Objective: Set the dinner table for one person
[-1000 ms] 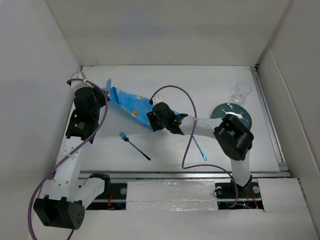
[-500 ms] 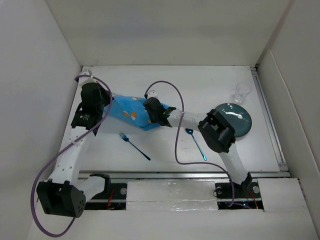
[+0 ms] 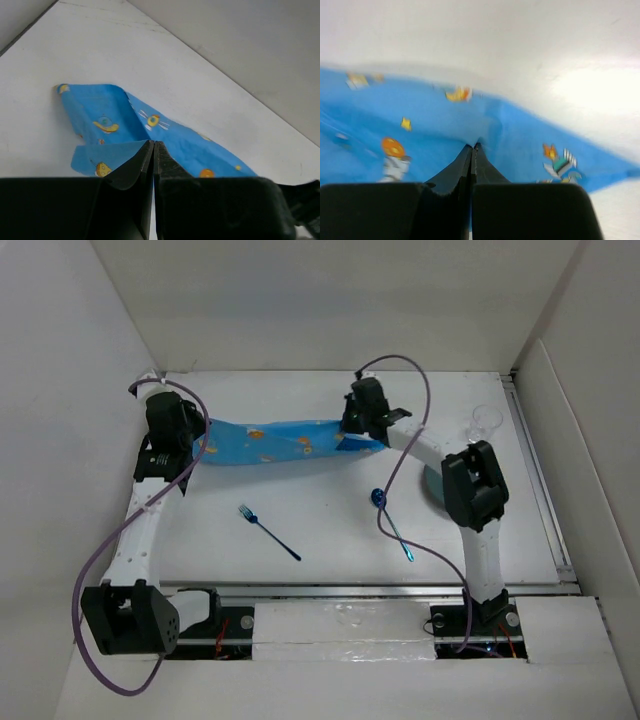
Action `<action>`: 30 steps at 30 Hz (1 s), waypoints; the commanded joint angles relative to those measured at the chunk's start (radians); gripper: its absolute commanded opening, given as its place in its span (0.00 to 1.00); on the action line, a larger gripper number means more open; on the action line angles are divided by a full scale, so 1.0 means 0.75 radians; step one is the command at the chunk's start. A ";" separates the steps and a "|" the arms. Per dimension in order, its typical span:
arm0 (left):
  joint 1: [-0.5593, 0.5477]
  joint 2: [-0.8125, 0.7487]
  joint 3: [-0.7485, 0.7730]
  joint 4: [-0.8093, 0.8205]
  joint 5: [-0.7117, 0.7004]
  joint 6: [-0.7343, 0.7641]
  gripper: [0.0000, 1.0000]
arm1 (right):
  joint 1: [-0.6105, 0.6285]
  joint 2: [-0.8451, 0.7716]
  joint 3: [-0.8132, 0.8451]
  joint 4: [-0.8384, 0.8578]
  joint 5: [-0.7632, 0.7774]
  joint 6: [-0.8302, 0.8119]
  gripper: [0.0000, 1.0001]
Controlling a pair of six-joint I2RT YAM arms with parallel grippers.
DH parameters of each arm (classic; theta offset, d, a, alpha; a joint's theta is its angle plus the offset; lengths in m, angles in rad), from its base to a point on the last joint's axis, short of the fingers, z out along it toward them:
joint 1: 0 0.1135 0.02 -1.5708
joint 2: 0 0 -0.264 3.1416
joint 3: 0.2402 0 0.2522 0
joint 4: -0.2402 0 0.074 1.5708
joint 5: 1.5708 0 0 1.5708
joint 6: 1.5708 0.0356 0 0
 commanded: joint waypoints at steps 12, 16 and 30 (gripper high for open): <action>0.039 0.042 0.040 0.059 -0.140 0.036 0.00 | -0.407 0.115 0.267 -0.009 -0.594 0.367 0.21; 0.039 0.058 0.044 0.068 -0.140 0.036 0.00 | -0.419 0.025 0.171 0.053 -0.497 0.343 0.44; 0.039 0.054 -0.023 0.127 0.101 -0.019 0.00 | -0.292 -0.527 -0.764 0.182 -0.206 0.061 0.07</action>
